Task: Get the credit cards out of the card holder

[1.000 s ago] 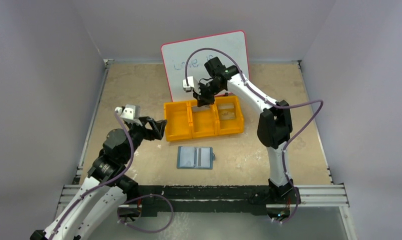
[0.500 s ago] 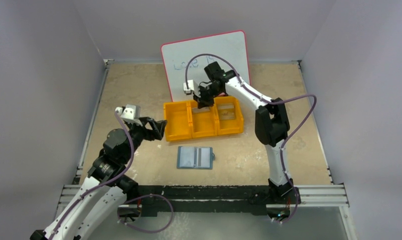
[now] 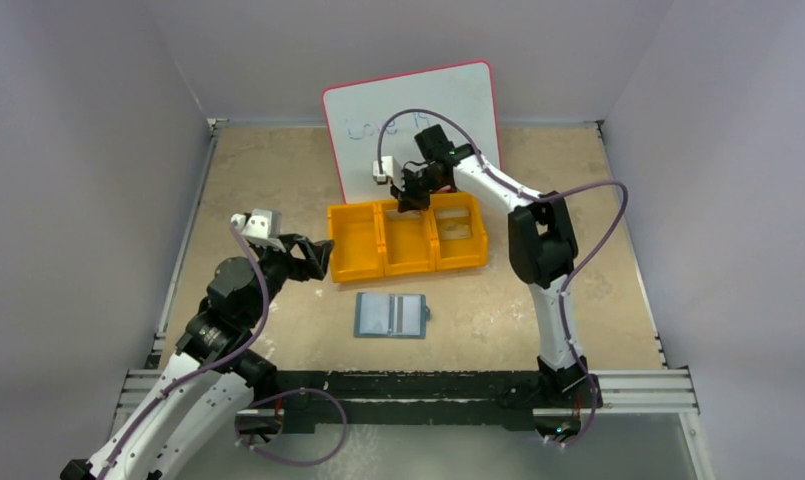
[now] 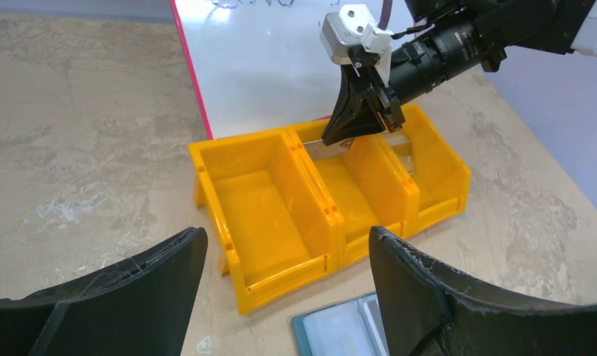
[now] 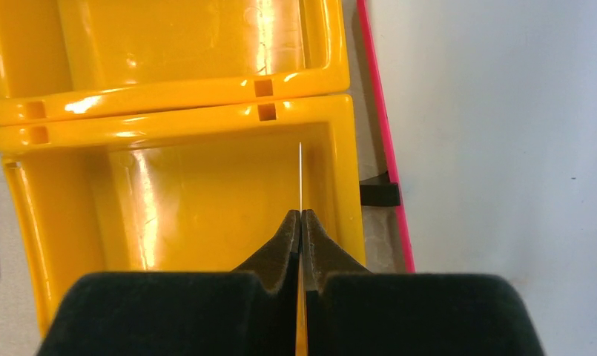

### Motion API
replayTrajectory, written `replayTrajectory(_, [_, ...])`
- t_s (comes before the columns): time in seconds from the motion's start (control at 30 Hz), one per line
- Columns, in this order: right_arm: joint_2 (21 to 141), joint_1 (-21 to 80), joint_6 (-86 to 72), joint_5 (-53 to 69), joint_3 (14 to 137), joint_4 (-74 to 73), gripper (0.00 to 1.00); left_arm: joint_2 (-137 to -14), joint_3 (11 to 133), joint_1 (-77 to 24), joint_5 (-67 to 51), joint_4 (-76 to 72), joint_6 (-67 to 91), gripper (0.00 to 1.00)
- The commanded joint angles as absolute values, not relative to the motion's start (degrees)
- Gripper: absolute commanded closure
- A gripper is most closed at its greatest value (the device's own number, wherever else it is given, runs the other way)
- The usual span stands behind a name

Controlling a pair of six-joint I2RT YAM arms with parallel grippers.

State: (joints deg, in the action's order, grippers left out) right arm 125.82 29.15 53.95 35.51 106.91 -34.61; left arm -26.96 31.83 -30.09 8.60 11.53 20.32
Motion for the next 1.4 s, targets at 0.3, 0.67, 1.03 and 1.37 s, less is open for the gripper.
replayTrajectory(0.3, [126.01,28.23,50.14,36.57,105.38,-29.81,0.90,-27.14,34.48,-30.19,9.15,9.84,19.21,0.20])
replayTrajectory(0.67, [120.86,28.04,47.18,30.98,101.85,-22.41,0.82,-27.38,34.54,-30.15,8.88,9.93,19.33,0.20])
replayTrajectory(1.03, [113.62,28.04,44.34,23.42,94.59,-10.09,0.81,-27.94,34.73,-30.15,8.39,10.02,19.25,0.20])
replayTrajectory(1.37, [98.75,28.13,23.24,26.13,80.16,8.79,0.79,-29.77,35.88,-30.15,12.06,12.41,23.28,0.18])
